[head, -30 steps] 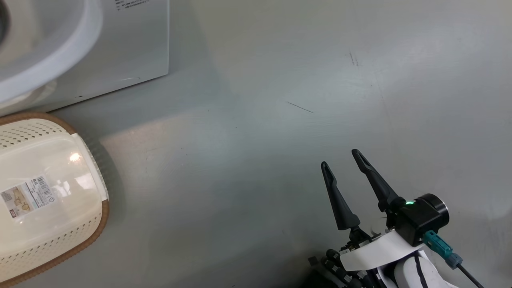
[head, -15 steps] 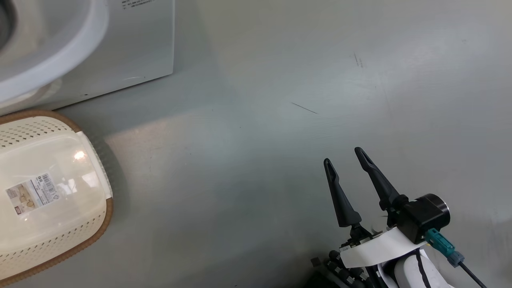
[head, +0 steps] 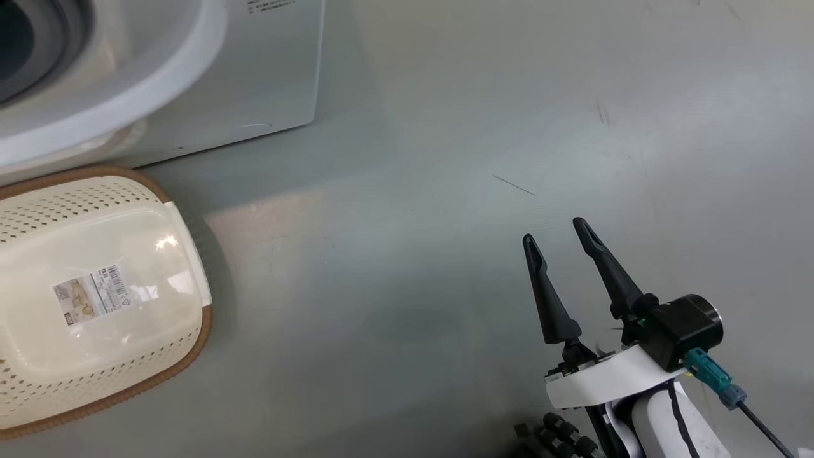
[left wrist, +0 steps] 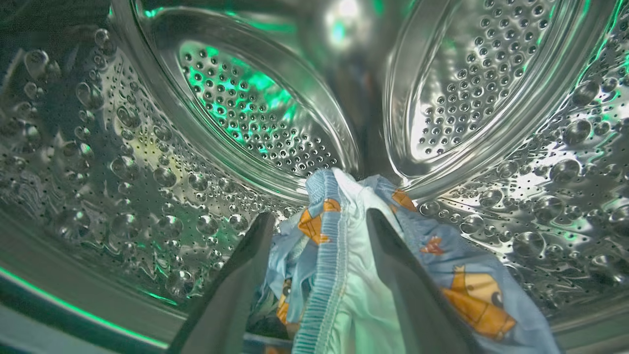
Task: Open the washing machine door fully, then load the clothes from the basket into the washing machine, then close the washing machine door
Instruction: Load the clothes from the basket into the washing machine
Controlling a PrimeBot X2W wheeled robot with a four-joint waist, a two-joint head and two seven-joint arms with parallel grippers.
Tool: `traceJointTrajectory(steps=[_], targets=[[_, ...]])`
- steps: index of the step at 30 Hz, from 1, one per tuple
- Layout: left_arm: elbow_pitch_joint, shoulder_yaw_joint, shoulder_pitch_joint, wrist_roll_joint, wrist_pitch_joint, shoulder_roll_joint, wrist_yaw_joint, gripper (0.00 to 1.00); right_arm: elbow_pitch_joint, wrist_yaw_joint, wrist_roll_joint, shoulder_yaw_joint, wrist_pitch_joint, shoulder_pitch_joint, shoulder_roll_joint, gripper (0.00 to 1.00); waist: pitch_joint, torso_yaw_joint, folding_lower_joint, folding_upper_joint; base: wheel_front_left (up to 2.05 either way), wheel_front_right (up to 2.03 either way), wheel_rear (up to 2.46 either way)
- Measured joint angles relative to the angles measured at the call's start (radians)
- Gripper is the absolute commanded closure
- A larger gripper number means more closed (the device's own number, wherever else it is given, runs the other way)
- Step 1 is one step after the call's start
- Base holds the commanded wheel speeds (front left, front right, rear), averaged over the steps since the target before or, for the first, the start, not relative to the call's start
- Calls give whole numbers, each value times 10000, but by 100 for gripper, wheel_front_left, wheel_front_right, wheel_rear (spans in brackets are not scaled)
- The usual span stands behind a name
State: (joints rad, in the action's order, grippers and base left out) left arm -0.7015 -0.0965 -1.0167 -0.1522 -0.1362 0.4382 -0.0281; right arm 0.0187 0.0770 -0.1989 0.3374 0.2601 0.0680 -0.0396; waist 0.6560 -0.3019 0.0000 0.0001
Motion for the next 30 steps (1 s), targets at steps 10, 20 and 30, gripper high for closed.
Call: traceJointTrajectory(steps=[10, 20, 30], targets=[[-274, 27, 338, -619, -416, -1453, -52, 0, -157, -104, 36, -706, 0, 258, -2, 0, -404, 683, 0, 0, 0, 0, 0], [123, 180, 1546, -997, -667, -2366, 384, 0, -242, -104, 255, -1252, 0, 256, -10, 0, -672, 1599, 0, 0, 0, 0, 0], [1310, 474, 3394, -1141, -1041, -2665, 884, 0, -280, -71, 520, -1476, 0, 253, -17, 0, -971, 2523, 0, 0, 0, 0, 0]])
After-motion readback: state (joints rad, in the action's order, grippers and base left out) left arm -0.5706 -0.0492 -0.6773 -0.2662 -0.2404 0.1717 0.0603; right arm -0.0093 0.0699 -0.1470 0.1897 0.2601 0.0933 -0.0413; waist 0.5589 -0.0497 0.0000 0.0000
